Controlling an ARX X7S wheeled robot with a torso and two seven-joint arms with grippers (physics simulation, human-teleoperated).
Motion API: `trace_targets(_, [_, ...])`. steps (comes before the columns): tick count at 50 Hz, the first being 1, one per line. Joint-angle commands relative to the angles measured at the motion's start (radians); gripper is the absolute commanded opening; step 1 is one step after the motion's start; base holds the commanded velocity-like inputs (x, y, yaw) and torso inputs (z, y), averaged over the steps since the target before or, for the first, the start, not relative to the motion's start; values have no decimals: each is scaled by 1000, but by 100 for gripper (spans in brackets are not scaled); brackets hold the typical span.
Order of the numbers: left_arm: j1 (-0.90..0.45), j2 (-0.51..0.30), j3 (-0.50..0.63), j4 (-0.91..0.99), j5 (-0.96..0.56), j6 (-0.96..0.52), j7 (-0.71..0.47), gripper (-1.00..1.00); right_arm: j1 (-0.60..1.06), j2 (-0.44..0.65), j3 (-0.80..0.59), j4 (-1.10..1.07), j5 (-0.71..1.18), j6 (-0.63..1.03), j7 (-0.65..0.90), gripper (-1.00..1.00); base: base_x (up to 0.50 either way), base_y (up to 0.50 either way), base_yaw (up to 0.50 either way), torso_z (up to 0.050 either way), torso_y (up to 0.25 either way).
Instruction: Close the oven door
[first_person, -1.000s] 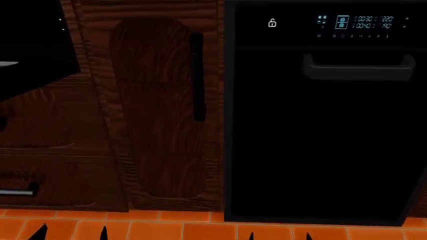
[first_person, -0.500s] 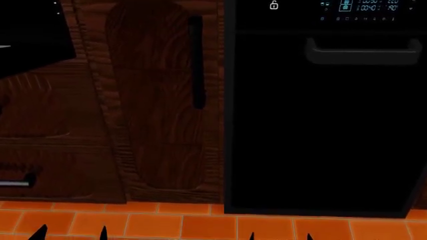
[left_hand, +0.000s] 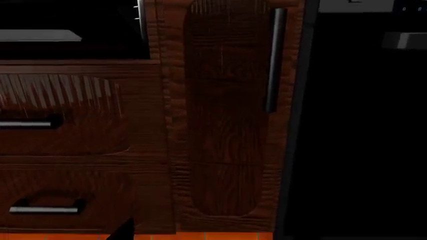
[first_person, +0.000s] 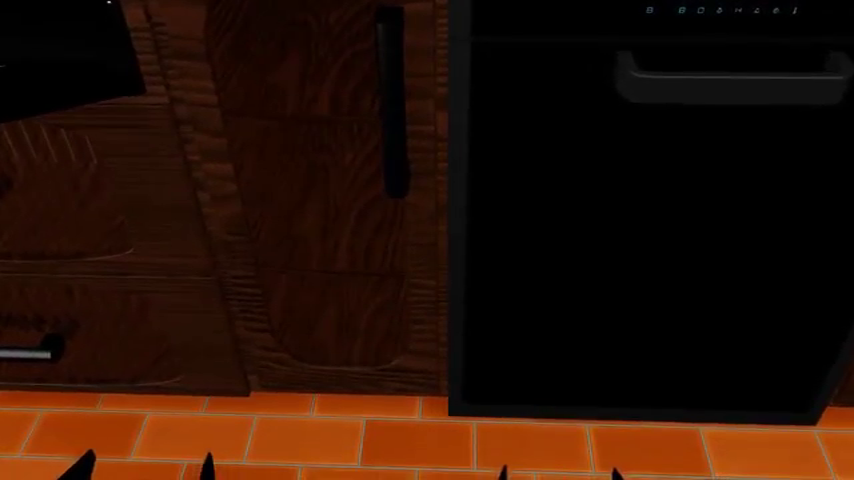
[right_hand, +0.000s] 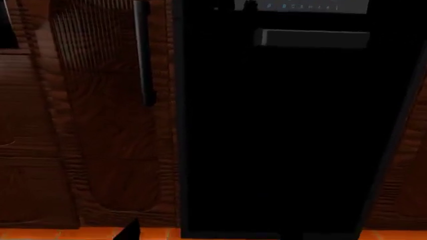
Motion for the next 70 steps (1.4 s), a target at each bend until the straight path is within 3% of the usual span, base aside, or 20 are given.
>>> trace_targets(1, [-60, 7, -5, -75, -21, -112, -27, 100, 58, -4, 8, 58, 77, 95, -29, 100, 0, 0, 0, 0, 0])
trace_targets(4, [-94, 10, 14, -165, -26, -181, -15, 100, 83, -12, 6, 127, 78, 101, -32, 100, 0, 0, 0, 0, 0])
trace_targets(12, [-141, 29, 21, -311, -14, -124, -6, 100, 114, -25, 3, 232, 85, 116, -35, 100, 0, 0, 0, 0, 0])
trace_targets(17, [-159, 23, 34, -320, -10, -177, -9, 100, 119, -33, 23, 257, 152, 140, -72, 100, 0, 0, 0, 0, 0])
trace_targets(22, [-152, 20, 38, -309, 2, -169, -28, 100, 120, -28, 3, 255, 126, 146, -56, 100, 0, 0, 0, 0, 0])
trace_targets(23, [-154, 31, 40, -401, 13, -80, -16, 100, 120, -27, 3, 254, 126, 145, -55, 100, 0, 0, 0, 0, 0])
trace_targets(25, [-148, 16, 37, -308, 0, -160, -27, 100, 120, -28, 3, 256, 128, 143, -55, 100, 0, 0, 0, 0, 0])
trace_targets(32, [-146, 14, 45, -300, 5, -146, -31, 100, 124, -25, -2, 262, 120, 137, -44, 100, 0, 0, 0, 0, 0])
trace_targets(33, [-153, 25, 49, -378, 16, -79, -22, 100, 123, -26, -3, 262, 118, 134, -40, 100, 0, 0, 0, 0, 0])
trace_targets(35, [-149, 14, 50, -310, 7, -139, -30, 100, 123, -25, -3, 262, 118, 132, -38, 100, 0, 0, 0, 0, 0])
trace_targets(70, [-145, 6, 64, -316, -1, -100, -37, 100, 121, -19, -8, 261, 135, 108, -18, 100, 0, 127, 0, 0, 0])
